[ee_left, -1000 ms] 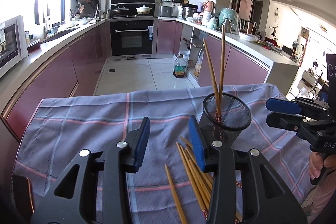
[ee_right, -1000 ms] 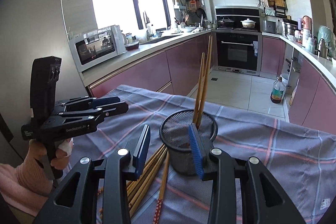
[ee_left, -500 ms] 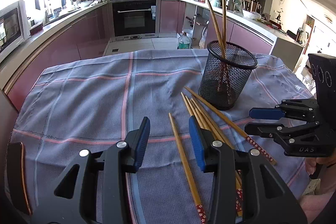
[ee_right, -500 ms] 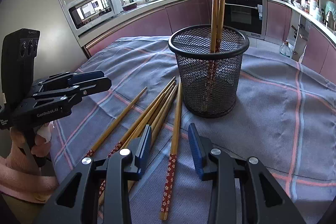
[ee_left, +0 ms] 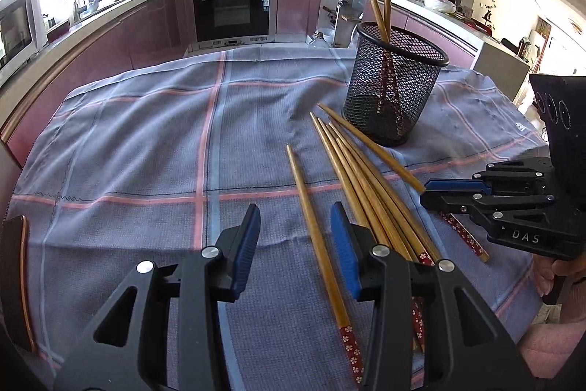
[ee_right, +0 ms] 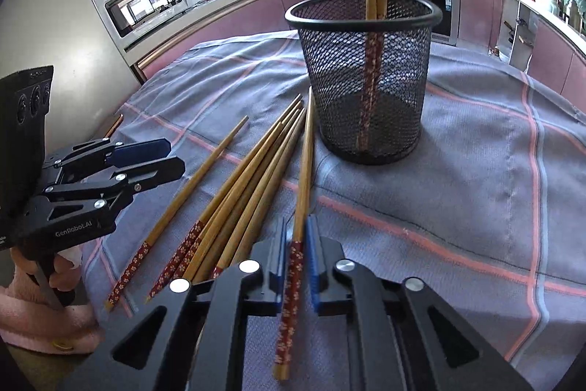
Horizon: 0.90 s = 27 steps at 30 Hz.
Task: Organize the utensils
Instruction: 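Withdraw both tools from the cup back over the chopstick pile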
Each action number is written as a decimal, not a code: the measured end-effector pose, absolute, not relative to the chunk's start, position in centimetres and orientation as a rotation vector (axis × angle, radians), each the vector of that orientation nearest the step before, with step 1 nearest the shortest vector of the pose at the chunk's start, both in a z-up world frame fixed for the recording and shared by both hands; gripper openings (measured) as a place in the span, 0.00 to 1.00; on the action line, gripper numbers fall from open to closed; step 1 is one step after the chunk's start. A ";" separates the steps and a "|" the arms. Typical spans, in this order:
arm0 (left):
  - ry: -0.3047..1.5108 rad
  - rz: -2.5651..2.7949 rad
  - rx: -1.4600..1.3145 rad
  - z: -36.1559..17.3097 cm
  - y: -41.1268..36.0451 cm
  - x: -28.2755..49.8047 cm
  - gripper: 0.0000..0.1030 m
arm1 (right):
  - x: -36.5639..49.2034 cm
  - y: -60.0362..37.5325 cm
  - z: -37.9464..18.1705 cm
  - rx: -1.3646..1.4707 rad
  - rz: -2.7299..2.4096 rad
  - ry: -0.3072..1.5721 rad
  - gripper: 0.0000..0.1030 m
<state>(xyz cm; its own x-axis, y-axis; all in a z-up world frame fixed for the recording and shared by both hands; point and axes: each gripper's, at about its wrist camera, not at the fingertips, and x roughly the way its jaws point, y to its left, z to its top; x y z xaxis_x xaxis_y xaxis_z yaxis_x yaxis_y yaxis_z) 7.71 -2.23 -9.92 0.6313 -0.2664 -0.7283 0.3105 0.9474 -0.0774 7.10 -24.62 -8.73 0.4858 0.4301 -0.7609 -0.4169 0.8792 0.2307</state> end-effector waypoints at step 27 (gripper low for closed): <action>0.908 -0.353 0.073 -11.9 -2.7 9.5 0.33 | 8.8 -23.5 -7.6 -0.011 0.492 0.905 0.18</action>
